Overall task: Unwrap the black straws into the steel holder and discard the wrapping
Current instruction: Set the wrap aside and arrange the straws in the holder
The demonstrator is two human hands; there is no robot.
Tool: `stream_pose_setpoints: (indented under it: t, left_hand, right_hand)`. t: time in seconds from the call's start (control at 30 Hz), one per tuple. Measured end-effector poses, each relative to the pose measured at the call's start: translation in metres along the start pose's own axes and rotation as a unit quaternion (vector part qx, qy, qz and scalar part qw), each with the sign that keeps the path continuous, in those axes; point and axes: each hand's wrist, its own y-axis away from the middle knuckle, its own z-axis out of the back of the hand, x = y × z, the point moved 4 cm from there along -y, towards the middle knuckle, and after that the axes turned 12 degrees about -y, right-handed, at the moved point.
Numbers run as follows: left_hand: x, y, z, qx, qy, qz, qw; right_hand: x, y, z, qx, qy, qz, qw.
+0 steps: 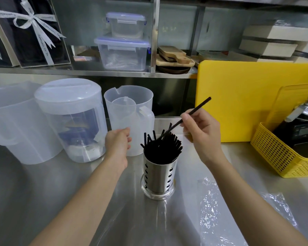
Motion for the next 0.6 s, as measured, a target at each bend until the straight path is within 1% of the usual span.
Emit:
stream_pose_setpoints:
  t: [0.07,0.13,0.2,0.27,0.37,0.43,0.5,0.57,0.6]
  left_hand:
    - [-0.002,0.003,0.001,0.0,-0.053,-0.072,0.996]
    - [-0.001,0.01,-0.002,0.017,-0.108,-0.139,0.984]
    - [-0.001,0.017,-0.007,0.03,-0.171,-0.203,0.964]
    - [-0.001,0.025,-0.011,0.037,-0.222,-0.253,0.941]
    - [-0.003,0.032,-0.011,0.025,-0.273,-0.315,0.909]
    - [-0.006,0.036,-0.009,0.013,-0.301,-0.349,0.887]
    - [-0.01,0.046,-0.008,0.005,-0.312,-0.381,0.87]
    - [-0.016,0.061,-0.01,0.004,-0.319,-0.414,0.853]
    - [-0.018,0.069,-0.011,0.005,-0.323,-0.43,0.843]
  right_hand:
    - [-0.009,0.002,0.004,0.011,0.079,-0.011,0.997]
    - [-0.027,0.006,0.002,0.056,0.166,-0.046,0.983]
    - [-0.048,0.013,-0.001,0.109,0.263,-0.097,0.954]
    - [-0.062,0.017,-0.003,0.142,0.341,-0.134,0.92]
    - [-0.06,0.013,-0.007,0.174,0.396,-0.139,0.891]
    - [-0.053,0.012,-0.007,0.183,0.392,-0.137,0.891]
    - [-0.045,0.011,-0.001,0.147,0.351,-0.132,0.915]
    - [-0.039,0.012,0.01,0.098,0.284,-0.133,0.945]
    - [-0.037,0.013,0.017,0.084,0.259,-0.136,0.953]
